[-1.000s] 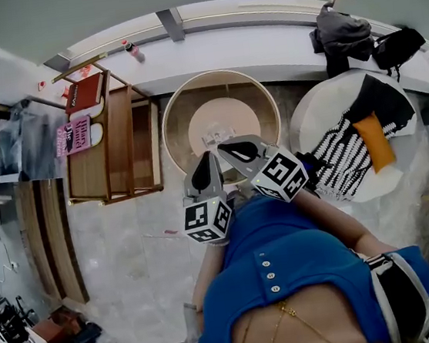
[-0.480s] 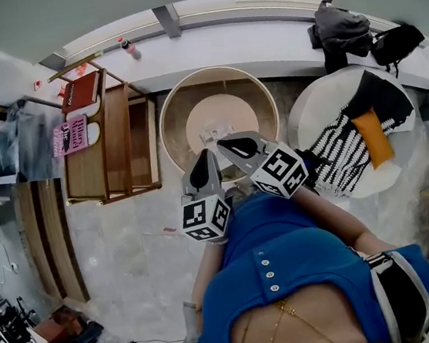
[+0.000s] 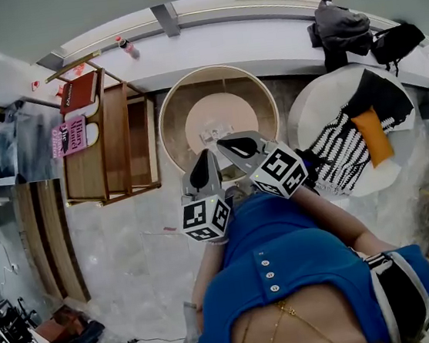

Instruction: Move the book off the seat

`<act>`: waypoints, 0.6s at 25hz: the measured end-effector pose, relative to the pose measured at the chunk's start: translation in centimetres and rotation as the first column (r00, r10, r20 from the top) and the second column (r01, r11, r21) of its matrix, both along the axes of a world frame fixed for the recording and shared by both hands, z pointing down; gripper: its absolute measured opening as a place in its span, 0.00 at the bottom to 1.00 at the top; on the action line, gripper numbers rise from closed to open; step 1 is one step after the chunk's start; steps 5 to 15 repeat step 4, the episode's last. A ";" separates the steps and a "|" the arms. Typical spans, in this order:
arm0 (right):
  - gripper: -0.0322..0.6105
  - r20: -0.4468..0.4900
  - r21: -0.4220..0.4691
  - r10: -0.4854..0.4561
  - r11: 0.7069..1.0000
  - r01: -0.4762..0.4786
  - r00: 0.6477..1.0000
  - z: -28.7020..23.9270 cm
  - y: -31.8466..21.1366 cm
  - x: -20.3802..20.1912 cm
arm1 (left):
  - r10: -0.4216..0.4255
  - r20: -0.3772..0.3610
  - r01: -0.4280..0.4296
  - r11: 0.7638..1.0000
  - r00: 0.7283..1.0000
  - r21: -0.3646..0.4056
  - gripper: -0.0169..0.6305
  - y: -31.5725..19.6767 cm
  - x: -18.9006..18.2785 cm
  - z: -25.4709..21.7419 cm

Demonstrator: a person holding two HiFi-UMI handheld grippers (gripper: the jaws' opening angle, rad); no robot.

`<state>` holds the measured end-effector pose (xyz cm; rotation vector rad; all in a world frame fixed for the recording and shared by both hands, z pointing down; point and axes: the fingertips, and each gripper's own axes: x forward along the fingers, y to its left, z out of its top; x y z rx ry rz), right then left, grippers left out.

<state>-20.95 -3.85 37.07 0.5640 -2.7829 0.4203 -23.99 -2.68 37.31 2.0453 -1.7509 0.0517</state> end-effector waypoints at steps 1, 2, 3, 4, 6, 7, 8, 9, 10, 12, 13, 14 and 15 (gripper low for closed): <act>0.05 -0.001 0.001 -0.001 1.000 0.001 1.000 0.0 -0.1 0.0 | 0.000 -0.001 0.000 1.000 1.000 -0.001 0.03 -0.1 0.0 0.0; 0.05 -0.003 0.002 -0.001 1.000 0.001 1.000 0.0 -0.1 0.0 | 0.000 -0.002 0.000 1.000 1.000 -0.002 0.03 -0.1 0.0 0.1; 0.05 -0.004 0.003 -0.002 1.000 0.002 1.000 0.1 -0.2 0.0 | 0.001 -0.003 -0.001 1.000 1.000 -0.002 0.03 -0.2 0.0 0.1; 0.05 -0.004 0.003 -0.002 1.000 0.002 1.000 0.1 -0.3 0.0 | 0.001 -0.003 -0.001 1.000 1.000 -0.003 0.03 -0.3 0.0 0.1; 0.05 -0.004 0.003 -0.002 1.000 0.002 1.000 0.1 -0.3 0.0 | 0.001 -0.003 -0.001 1.000 1.000 -0.003 0.03 -0.3 0.0 0.1; 0.05 -0.004 0.003 -0.002 1.000 0.002 1.000 0.1 -0.3 0.0 | 0.001 -0.003 -0.001 1.000 1.000 -0.003 0.03 -0.3 0.0 0.1; 0.05 -0.004 0.003 -0.002 1.000 0.002 1.000 0.1 -0.3 0.0 | 0.001 -0.003 -0.001 1.000 1.000 -0.003 0.03 -0.3 0.0 0.1; 0.05 -0.004 0.003 -0.002 1.000 0.002 1.000 0.1 -0.3 0.0 | 0.001 -0.003 -0.001 1.000 1.000 -0.003 0.03 -0.3 0.0 0.1; 0.05 -0.004 0.003 -0.002 1.000 0.002 1.000 0.1 -0.3 0.0 | 0.001 -0.003 -0.001 1.000 1.000 -0.003 0.03 -0.3 0.0 0.1; 0.05 -0.004 0.003 -0.002 1.000 0.002 1.000 0.1 -0.3 0.0 | 0.001 -0.003 -0.001 1.000 1.000 -0.003 0.03 -0.3 0.0 0.1; 0.05 -0.004 0.003 -0.002 1.000 0.002 1.000 0.1 -0.3 0.0 | 0.001 -0.003 -0.001 1.000 1.000 -0.003 0.03 -0.3 0.0 0.1; 0.05 -0.004 0.003 -0.002 1.000 0.002 1.000 0.1 -0.3 0.0 | 0.001 -0.003 -0.001 1.000 1.000 -0.003 0.03 -0.3 0.0 0.1; 0.05 -0.004 0.003 -0.002 1.000 0.002 1.000 0.1 -0.3 0.0 | 0.001 -0.003 -0.001 1.000 1.000 -0.003 0.03 -0.3 0.0 0.1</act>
